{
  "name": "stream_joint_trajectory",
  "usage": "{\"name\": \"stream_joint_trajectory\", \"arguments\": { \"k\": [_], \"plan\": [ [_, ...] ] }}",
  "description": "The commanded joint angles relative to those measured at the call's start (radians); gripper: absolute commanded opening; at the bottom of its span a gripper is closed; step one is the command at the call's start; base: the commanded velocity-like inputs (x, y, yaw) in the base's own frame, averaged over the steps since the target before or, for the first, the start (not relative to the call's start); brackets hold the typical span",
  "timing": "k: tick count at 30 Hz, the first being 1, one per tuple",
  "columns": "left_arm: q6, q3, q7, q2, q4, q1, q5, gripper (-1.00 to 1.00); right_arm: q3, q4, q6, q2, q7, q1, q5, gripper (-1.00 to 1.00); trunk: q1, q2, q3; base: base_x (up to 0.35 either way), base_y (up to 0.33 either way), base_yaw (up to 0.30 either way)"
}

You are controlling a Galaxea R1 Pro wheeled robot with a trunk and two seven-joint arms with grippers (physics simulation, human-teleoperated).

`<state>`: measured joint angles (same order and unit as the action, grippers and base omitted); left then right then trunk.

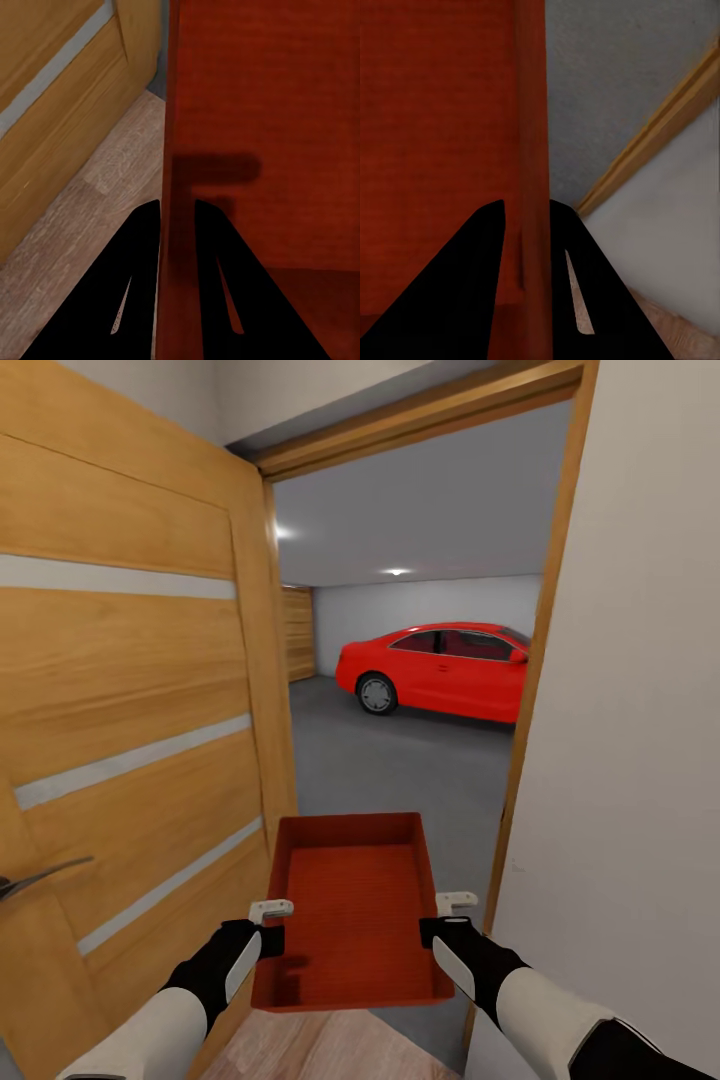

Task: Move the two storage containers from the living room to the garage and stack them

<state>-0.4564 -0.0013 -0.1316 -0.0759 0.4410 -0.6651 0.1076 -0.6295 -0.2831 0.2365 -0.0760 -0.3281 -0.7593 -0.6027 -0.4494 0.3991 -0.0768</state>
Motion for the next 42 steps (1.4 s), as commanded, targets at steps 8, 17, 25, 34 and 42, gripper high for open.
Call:
{"name": "stream_joint_trajectory", "arguments": {
  "k": [8,17,25,34,42],
  "plan": [
    [-0.010,-0.006,-0.022,0.024,0.002,0.001,-0.025,-1.00,0.008,-0.002,0.004,0.002,-0.008,-0.002,-0.009,-1.00,-0.001,0.001,0.000,0.138,0.274,-0.002],
    [-0.003,-0.008,-0.024,0.024,0.002,0.001,-0.026,-1.00,0.007,-0.002,0.005,0.002,-0.008,-0.002,-0.009,-1.00,-0.001,0.001,0.000,0.048,0.087,-0.063],
    [-0.002,-0.007,-0.023,0.024,0.003,0.001,-0.026,-1.00,0.008,-0.002,0.005,0.002,-0.008,-0.002,-0.009,-1.00,-0.001,0.001,0.000,0.001,0.001,-0.244],
    [-0.009,-0.007,-0.022,0.024,0.002,0.001,-0.026,-1.00,0.008,-0.002,0.005,0.001,-0.008,-0.002,-0.009,-1.00,-0.001,0.001,0.000,0.018,0.090,-0.231],
    [-0.010,-0.008,-0.022,0.024,0.002,0.001,-0.026,-1.00,0.008,-0.002,0.005,0.002,-0.008,-0.002,-0.009,-1.00,-0.001,0.001,0.000,0.091,0.306,-0.020]
  ]
}}
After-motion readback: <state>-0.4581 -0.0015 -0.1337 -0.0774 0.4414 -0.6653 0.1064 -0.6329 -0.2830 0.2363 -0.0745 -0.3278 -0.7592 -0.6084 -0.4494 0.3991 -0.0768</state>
